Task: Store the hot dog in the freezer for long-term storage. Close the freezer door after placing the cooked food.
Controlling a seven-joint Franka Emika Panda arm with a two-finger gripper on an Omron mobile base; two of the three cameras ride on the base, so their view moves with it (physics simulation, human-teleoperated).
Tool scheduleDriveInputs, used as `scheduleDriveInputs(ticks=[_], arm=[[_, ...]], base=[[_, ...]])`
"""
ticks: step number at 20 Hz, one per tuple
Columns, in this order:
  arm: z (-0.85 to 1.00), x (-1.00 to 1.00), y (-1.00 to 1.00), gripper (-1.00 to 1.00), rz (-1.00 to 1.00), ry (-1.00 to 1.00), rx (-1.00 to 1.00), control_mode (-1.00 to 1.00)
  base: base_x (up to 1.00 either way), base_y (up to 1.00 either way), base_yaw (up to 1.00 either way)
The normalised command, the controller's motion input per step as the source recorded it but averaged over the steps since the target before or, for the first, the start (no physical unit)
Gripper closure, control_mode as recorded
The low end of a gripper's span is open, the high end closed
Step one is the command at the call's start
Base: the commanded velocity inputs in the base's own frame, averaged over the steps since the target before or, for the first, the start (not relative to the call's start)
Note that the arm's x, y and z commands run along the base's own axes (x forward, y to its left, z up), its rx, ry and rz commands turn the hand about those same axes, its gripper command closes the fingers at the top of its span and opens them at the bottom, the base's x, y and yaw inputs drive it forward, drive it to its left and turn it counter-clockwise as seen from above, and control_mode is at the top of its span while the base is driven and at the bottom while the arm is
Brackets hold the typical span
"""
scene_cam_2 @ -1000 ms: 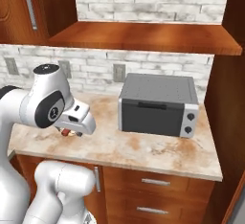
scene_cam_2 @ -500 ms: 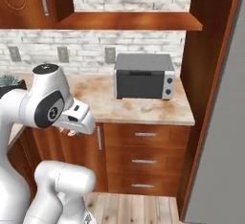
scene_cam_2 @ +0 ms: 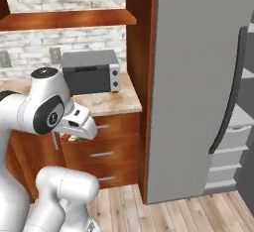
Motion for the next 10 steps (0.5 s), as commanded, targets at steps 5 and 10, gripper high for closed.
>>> scheduleDriveInputs(ticks=[5, 10], arm=[[0.0, 0.0, 0.0, 1.0, 0.0, 0.0, 0.0, 1.0], [0.0, 0.0, 0.0, 1.0, 0.0, 0.0, 0.0, 1.0]], base=[[0.02, -0.87, -0.62], [0.01, -0.7, -0.61]])
